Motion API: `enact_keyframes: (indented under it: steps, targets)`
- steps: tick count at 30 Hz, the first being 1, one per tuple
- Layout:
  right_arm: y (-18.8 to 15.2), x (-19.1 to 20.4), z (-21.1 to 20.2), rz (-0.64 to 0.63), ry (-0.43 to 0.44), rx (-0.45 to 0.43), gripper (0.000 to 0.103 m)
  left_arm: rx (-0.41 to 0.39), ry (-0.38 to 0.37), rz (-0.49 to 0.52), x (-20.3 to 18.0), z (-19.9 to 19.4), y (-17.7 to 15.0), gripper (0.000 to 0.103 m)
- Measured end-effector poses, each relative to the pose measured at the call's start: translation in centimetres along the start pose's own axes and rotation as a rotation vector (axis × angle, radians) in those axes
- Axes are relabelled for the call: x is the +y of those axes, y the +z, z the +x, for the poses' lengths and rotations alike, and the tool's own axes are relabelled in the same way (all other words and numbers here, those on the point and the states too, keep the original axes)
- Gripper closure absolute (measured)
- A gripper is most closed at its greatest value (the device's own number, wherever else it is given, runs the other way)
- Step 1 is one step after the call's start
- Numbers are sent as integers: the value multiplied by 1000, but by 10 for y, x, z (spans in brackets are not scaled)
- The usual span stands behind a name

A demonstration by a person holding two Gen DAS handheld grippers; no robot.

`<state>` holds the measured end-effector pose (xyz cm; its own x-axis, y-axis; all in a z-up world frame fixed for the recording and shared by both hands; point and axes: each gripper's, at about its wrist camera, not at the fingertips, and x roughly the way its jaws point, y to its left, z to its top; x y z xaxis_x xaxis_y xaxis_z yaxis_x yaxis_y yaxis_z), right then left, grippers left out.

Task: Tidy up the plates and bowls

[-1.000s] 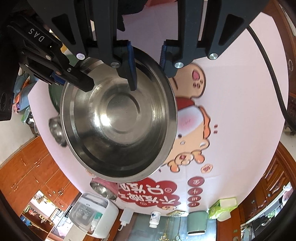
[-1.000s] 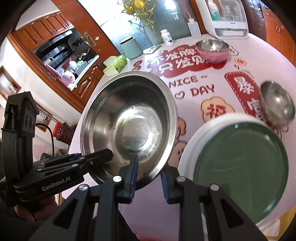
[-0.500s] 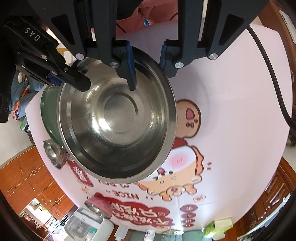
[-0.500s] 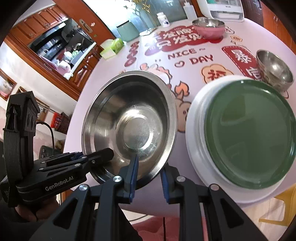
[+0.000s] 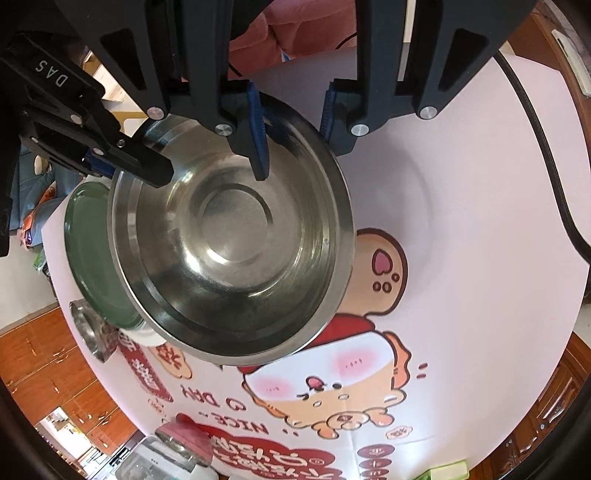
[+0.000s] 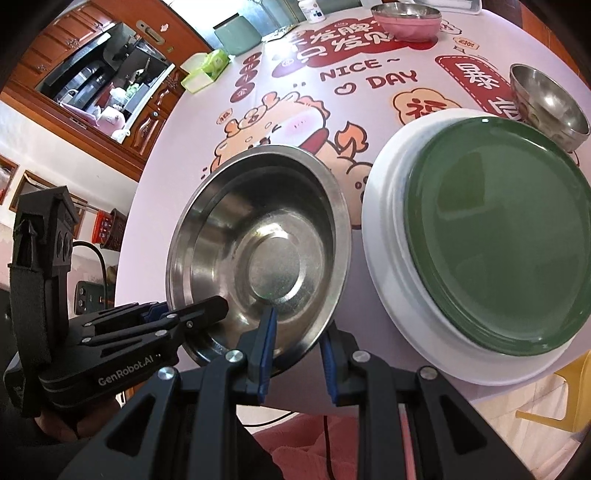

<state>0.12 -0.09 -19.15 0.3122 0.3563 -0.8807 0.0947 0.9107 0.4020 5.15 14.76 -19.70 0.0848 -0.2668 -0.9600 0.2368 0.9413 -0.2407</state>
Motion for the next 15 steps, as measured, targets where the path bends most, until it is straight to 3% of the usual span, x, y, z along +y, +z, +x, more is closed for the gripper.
enact_keyframes:
  steps: [15]
  targets:
    - [-2,-13,-10,52,-10,-19,80,2,53,-10,4,2,2,74]
